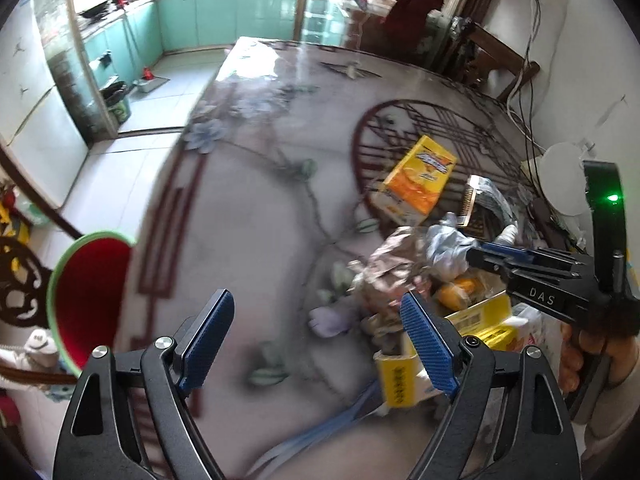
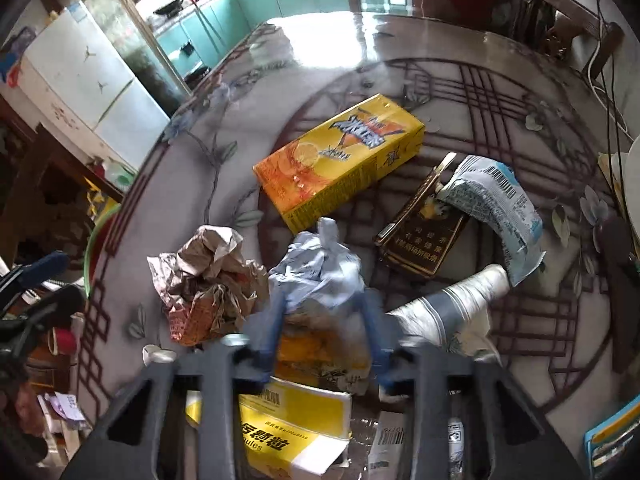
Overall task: Collect trash
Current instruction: 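Grasp crumpled patterned paper with left tool while right tool grasps crumpled foil, then drop the patterned paper into the red bucket by opening the left tool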
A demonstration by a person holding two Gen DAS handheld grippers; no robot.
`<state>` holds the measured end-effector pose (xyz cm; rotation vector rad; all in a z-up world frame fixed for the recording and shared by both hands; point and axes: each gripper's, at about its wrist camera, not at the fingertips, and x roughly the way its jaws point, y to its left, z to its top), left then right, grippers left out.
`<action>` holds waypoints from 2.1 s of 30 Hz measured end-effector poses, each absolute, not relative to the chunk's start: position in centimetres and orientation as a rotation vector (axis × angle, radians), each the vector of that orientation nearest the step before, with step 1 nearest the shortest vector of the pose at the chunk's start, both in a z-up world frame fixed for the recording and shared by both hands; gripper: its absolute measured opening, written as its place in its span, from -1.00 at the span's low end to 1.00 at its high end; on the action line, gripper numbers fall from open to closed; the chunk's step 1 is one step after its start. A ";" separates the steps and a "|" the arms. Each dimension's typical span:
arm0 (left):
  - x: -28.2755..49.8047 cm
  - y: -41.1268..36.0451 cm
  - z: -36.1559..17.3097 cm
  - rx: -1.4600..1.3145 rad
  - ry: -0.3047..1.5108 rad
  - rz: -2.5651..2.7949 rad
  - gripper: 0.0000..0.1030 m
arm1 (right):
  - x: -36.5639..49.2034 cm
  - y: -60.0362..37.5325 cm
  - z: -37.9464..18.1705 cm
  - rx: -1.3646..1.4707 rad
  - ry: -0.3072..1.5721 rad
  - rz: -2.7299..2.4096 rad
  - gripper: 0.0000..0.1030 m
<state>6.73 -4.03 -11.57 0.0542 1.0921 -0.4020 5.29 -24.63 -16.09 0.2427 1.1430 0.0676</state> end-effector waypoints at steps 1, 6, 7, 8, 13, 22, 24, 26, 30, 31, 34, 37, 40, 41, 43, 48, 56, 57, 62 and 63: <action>6.9 -4.7 -11.8 0.057 1.102 -0.412 0.66 | 5.1 -25.1 -15.7 0.264 1.125 0.068 -0.95; 7.6 -7.9 -13.9 0.049 1.163 -0.463 0.66 | 4.4 -25.8 -13.4 0.239 1.072 0.081 -0.97; 7.7 -8.3 -14.3 0.043 1.175 -0.468 0.66 | 4.3 -25.7 -13.4 0.246 1.077 0.098 -0.96; 8.0 -8.7 -14.9 0.038 1.189 -0.469 0.66 | 4.3 -25.6 -13.4 0.252 1.081 0.106 -0.91; 9.3 -9.2 -17.6 -0.013 1.278 -0.447 -0.12 | 4.1 -25.9 -13.3 0.269 1.061 0.087 -0.25; 7.9 -4.5 -13.2 -0.057 1.141 -0.370 -0.41 | 6.3 -24.8 -15.9 0.336 1.096 0.092 0.05; 7.6 -3.4 -12.2 -0.030 1.110 -0.344 -0.40 | 7.1 -24.4 -17.0 0.344 1.133 0.091 0.05; 6.9 -2.4 -11.6 -0.014 1.089 -0.317 -0.39 | 7.8 -23.8 -18.0 0.347 1.168 0.074 -0.01; 6.3 0.4 -11.5 -0.028 1.089 -0.263 -0.38 | 7.8 -23.5 -17.8 0.376 1.136 0.097 -0.35; 6.2 1.0 -11.6 -0.038 1.095 -0.246 -0.38 | 7.5 -23.3 -17.3 0.372 1.122 0.100 -0.36; 5.8 2.5 -11.9 -0.065 1.103 -0.211 -0.38 | 6.8 -23.0 -15.5 0.353 1.074 0.095 -0.36; 5.6 3.3 -11.7 -0.079 1.097 -0.201 -0.37 | 6.0 -22.4 -13.7 0.331 1.041 0.089 -0.36; 5.5 3.6 -11.5 -0.068 1.082 -0.210 -0.37 | 5.1 -21.8 -12.3 0.329 1.018 0.083 -0.36; 5.5 3.7 -11.5 -0.065 1.079 -0.216 -0.36 | 4.7 -21.6 -11.9 0.326 1.010 0.076 -0.36; 5.5 3.8 -11.5 -0.063 1.079 -0.239 -0.36 | 4.2 -21.0 -11.2 0.315 0.998 0.055 -0.36; 5.7 4.2 -11.6 -0.019 1.077 -0.304 -0.36 | 2.4 -20.4 -9.7 0.329 0.978 0.004 -0.36; 6.2 7.2 -11.5 -0.005 1.069 -0.346 -0.36 | 0.7 -17.9 -8.2 0.356 0.956 -0.056 -0.36; 6.3 7.8 -11.6 -0.002 1.069 -0.347 -0.36 | 0.5 -17.4 -8.0 0.353 0.955 -0.058 -0.36; 6.9 10.2 -11.5 -0.008 1.064 -0.346 -0.36 | 0.5 -15.2 -7.2 0.338 0.942 -0.070 -0.35; 7.0 10.6 -11.5 -0.009 1.063 -0.346 -0.36 | 0.5 -14.6 -7.0 0.330 0.941 -0.072 -0.35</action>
